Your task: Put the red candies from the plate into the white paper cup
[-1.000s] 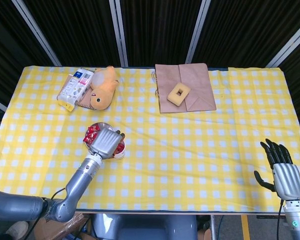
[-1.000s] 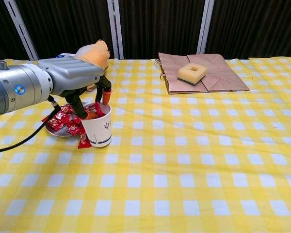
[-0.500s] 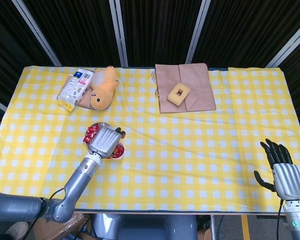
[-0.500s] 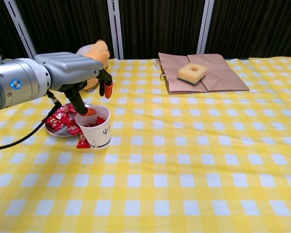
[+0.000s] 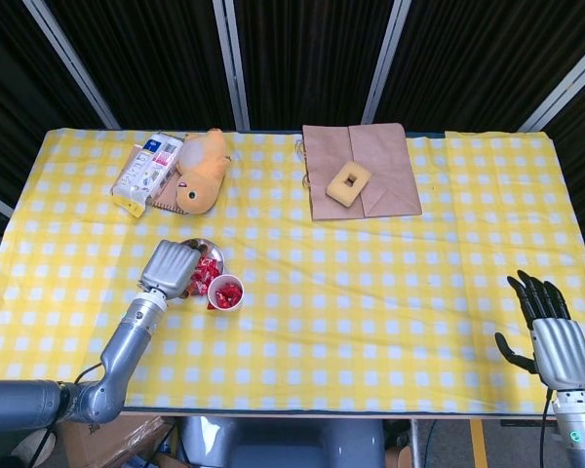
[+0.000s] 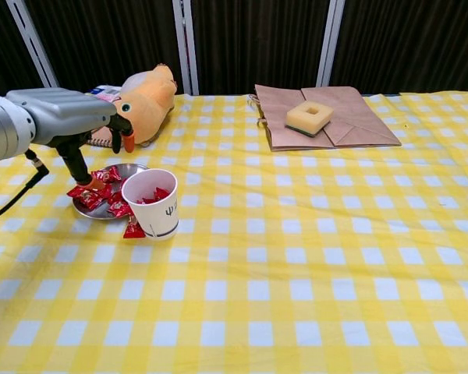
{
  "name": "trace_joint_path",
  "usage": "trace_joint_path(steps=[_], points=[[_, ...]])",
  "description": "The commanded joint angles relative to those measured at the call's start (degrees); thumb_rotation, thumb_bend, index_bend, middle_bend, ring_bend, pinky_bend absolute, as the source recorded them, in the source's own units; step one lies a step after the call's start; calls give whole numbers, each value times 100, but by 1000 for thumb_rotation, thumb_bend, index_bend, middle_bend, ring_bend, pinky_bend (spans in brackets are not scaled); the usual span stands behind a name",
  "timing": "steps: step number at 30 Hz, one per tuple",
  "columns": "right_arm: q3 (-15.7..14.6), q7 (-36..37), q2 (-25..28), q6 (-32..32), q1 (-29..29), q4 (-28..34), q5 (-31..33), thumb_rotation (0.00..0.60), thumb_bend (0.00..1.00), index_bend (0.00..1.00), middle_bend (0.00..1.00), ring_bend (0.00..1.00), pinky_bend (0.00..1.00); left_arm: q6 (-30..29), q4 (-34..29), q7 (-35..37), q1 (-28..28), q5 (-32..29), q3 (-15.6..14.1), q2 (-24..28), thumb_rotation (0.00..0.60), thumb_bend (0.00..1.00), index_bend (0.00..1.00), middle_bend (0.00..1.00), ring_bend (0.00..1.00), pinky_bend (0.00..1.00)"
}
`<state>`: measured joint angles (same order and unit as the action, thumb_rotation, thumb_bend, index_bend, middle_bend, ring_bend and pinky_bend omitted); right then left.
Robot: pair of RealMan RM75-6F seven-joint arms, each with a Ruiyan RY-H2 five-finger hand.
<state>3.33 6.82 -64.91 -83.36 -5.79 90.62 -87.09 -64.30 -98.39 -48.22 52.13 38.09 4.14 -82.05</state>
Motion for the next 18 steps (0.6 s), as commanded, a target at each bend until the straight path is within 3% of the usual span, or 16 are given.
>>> trace_joint_path(steps=[1,11,18], points=[[2,-9,-6,11,-5,0,11,600,426,0,0,0,0,186,306,66,-17,-157,-40,-130,600,231,265,273,836,905],[23,31,-10,32,-14,-15,53,600,425,0,0,0,0,661,1395,74,135,-478,-2,-875,600,216,242,243,836,905],[19,39,-8,42,-18,-12,53,600,426,0,0,0,0,722,1725,88,181,-461,60,-1072,600,215,251,249,836,905]])
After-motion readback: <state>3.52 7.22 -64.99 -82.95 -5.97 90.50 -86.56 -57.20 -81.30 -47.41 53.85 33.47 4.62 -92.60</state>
